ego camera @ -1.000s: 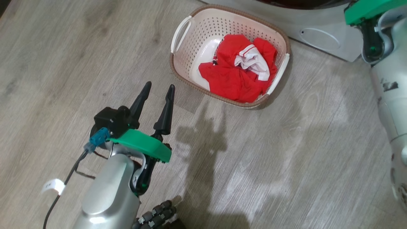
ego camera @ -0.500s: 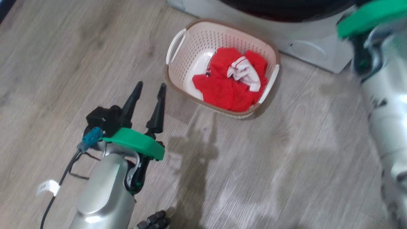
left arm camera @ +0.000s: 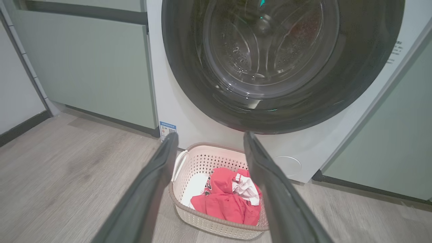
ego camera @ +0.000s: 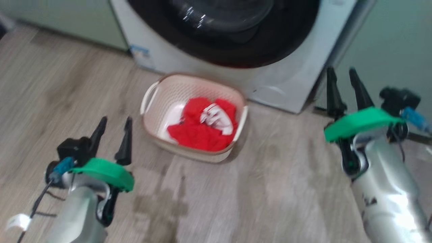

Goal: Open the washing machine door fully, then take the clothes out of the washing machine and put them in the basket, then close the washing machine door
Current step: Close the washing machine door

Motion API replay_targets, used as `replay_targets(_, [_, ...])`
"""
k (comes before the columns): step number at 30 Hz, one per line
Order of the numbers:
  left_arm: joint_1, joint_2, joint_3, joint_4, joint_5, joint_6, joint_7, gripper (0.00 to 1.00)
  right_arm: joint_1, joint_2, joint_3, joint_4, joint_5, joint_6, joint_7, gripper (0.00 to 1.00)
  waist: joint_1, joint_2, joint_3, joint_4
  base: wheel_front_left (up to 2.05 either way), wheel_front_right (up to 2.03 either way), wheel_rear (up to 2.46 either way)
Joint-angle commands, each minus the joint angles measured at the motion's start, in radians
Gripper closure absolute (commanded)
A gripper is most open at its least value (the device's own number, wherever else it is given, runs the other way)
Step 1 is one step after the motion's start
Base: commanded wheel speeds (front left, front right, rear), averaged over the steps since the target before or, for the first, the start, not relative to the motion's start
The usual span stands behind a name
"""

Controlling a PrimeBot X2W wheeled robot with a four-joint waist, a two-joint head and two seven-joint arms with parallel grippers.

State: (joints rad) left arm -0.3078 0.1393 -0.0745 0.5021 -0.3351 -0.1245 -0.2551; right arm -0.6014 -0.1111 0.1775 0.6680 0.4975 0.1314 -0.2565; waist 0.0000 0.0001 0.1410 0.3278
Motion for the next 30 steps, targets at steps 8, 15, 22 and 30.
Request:
replay_targets(8, [0.02, 0.099, 0.046, -0.037, -0.004, -0.006, -0.007, 0.0, 0.189, 0.04, -0.108, -0.159, -0.134, -0.001, -0.005, 0.0, 0.0, -0.0001, -0.138, -0.218, 0.0, 0.0, 0.0])
replay_targets(15, [0.047, 0.108, 0.069, -0.026, -0.002, -0.006, -0.007, 0.0, 0.308, 0.054, -0.173, -0.235, -0.18, -0.001, -0.005, 0.0, 0.0, -0.0001, -0.161, -0.285, 0.0, 0.0, 0.0])
replay_targets(22, [0.067, 0.082, 0.099, 0.001, 0.013, -0.006, -0.007, 0.0, 0.424, 0.059, -0.174, -0.327, -0.223, -0.001, -0.005, 0.0, 0.0, -0.0001, -0.181, -0.321, 0.0, 0.0, 0.0])
replay_targets(30, [0.093, 0.074, 0.123, 0.019, 0.02, -0.006, -0.007, 0.0, 0.496, 0.06, -0.177, -0.399, -0.257, -0.001, -0.005, 0.0, 0.0, -0.0001, -0.195, -0.346, 0.0, 0.0, 0.0])
